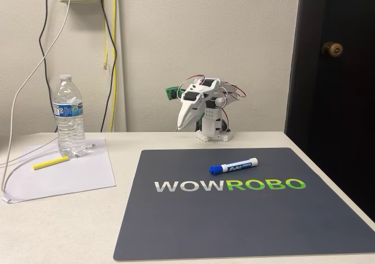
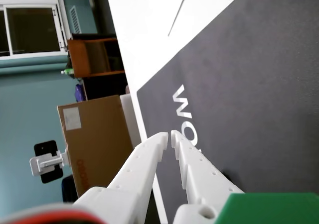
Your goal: Pick up the blue marker.
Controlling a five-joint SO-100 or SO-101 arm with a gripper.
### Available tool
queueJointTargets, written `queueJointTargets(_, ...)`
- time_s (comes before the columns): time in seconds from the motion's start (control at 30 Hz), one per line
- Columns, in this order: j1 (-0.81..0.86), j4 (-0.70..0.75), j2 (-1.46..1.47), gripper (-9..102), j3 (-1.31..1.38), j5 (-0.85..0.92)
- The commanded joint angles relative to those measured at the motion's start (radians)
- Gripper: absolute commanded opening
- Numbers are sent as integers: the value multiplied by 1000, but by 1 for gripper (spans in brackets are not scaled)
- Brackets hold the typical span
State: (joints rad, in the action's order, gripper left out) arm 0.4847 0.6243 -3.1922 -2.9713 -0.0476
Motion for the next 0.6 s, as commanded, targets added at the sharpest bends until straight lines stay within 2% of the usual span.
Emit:
queueJointTargets(0.0,-17,8,127,0,141,-2)
queueJointTargets(0.37,-72,106,529,0,538,81)
queueJointTargets(0.57,-155,270,801,0,854,146)
